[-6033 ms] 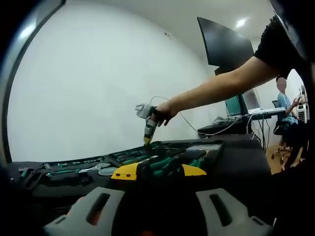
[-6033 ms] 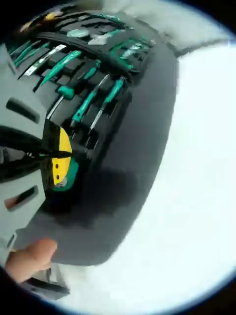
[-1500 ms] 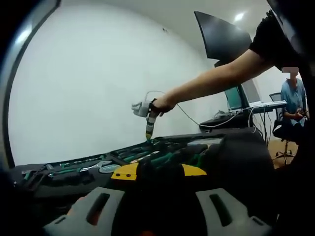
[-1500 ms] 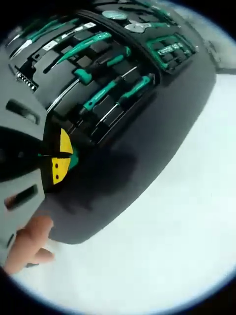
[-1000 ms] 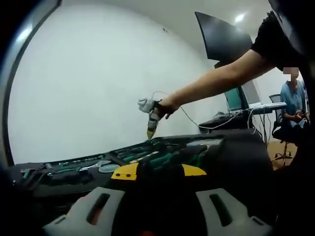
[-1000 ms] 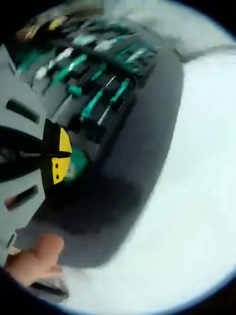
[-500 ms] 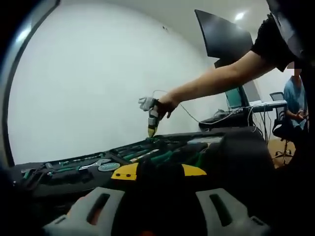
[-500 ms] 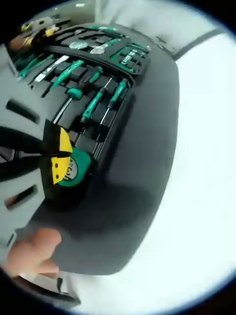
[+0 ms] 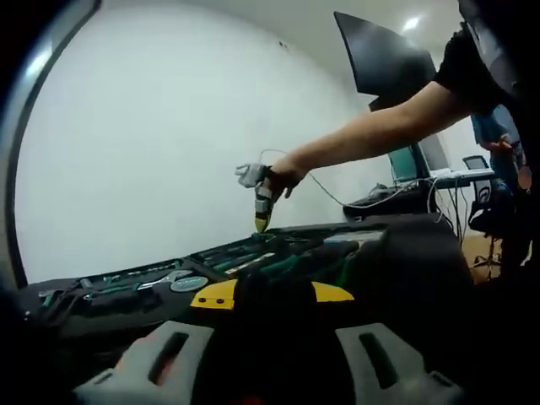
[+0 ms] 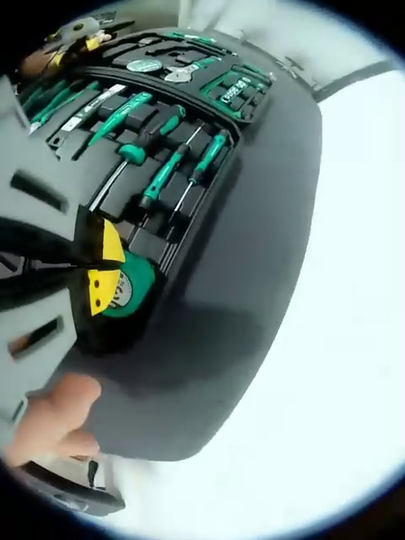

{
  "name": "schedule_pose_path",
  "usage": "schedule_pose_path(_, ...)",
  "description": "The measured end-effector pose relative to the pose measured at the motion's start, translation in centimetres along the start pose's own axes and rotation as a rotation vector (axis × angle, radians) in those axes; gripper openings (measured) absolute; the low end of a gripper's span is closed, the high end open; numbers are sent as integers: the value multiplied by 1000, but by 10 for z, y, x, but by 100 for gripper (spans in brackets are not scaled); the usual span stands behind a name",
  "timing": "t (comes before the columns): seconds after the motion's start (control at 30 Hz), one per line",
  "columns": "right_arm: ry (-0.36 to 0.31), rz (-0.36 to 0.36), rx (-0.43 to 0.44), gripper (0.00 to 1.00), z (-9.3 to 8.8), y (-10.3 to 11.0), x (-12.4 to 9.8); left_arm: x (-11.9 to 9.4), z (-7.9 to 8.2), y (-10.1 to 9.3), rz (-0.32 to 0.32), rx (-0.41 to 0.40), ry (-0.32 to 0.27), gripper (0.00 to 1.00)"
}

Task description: Pick up the tools and put them into their designated positions in the toolbox.

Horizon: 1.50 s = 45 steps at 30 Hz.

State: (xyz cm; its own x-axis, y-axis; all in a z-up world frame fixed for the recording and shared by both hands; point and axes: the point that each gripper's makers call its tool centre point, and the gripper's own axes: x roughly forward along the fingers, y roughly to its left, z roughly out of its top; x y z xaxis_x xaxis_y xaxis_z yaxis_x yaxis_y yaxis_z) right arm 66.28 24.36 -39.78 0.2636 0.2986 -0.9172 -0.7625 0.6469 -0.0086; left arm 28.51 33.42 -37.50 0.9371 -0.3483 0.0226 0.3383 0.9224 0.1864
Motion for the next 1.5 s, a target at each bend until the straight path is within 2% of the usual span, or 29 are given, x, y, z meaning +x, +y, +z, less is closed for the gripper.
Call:
schedule_pose_path(0.17, -13, -24, -42, 0, 2, 1, 0, 1, -1, -1, -4, 2, 7, 30)
schedule_pose_path(0.33, -11, -43, -48, 0, 5, -2, 1, 1, -3, 0, 1, -1, 14, 30)
schedule_pose_path(0.37, -26, -42, -30, 0, 2, -1, -1, 1, -3, 0, 2, -2, 15, 30)
schedule_pose_path(0.4, -45, -10, -32, 0, 1, 0, -3, 1, -3, 0, 4, -4, 15, 30)
schedule_pose_path(0.47, -117, 10, -140, 0, 0, 4, -10, 0, -3, 1, 7, -8, 13, 30)
schedule_pose_path(0.5, -185, -36, -174, 7, 9, -6, -14, 0, -2, 0, 3, -6, 12, 30)
schedule_pose_path(0.53, -202, -53, -133, 12, 10, -13, -19, 0, -2, -1, -3, -3, 10, 30)
schedule_pose_path(0.57, -186, -10, 6, 13, 10, -15, -19, 1, -2, -2, -7, -5, 9, 30)
schedule_pose_path(0.6, -161, 72, 117, 15, 7, -11, -19, 1, -2, -2, -8, -8, 11, 30)
schedule_pose_path(0.63, -141, 143, 155, 23, 0, -3, -19, 1, -3, -1, -9, -9, 16, 30)
schedule_pose_path(0.67, -153, 169, 169, 36, 0, -4, -15, 2, -4, -1, -11, -10, 20, 30)
schedule_pose_path(0.7, -134, 176, 177, 49, -8, -3, -10, 2, -4, -2, -15, -12, 22, 30)
schedule_pose_path(0.73, -85, 189, 178, 51, -18, -2, -6, 2, -4, -3, -20, -15, 21, 30)
schedule_pose_path(0.8, -108, 181, 172, 42, -24, -2, -2, 2, -4, -4, -26, -16, 21, 30)
schedule_pose_path(0.83, -104, 196, 197, 40, -25, -1, 1, 2, -4, -4, -28, -15, 21, 30)
schedule_pose_path(0.87, -79, 226, 217, 40, -30, 2, 4, 2, -4, -4, -28, -13, 22, 30)
schedule_pose_path(0.9, -103, 272, 220, 38, -30, 13, 5, 2, -5, -4, -27, -12, 23, 30)
schedule_pose_path(0.97, -82, 332, 210, 37, -33, 19, 8, 3, -5, -2, -21, -15, 24, 30)
schedule_pose_path(1.0, -102, 329, 174, 37, -30, 18, 12, 3, -5, -1, -18, -17, 24, 30)
schedule_pose_path(1.1, -55, 332, 172, 37, -36, 25, 9, 3, -6, -1, -23, -23, 26, 30)
schedule_pose_path(1.2, -40, 259, 89, 35, -42, 30, 5, 5, -7, -1, -28, -29, 29, 30)
schedule_pose_path(1.23, -46, 222, 79, 34, -29, 18, 8, 5, -7, -1, -29, -30, 29, 30)
schedule_pose_path(1.3, -72, 166, 5, 33, -28, 23, 4, 5, -7, -1, -27, -34, 29, 30)
schedule_pose_path(1.37, -54, 49, -30, 33, -32, 19, 2, 5, -7, -1, -28, -34, 29, 30)
schedule_pose_path(1.4, -54, 39, -62, 33, -33, 22, 2, 5, -7, -1, -29, -35, 29, 30)
schedule_pose_path(1.43, -27, 5, -64, 33, -25, 10, 7, 5, -7, -2, -31, -34, 29, 30)
schedule_pose_path(1.5, -13, -48, -77, 33, -16, 2, 10, 5, -7, -2, -32, -32, 29, 30)
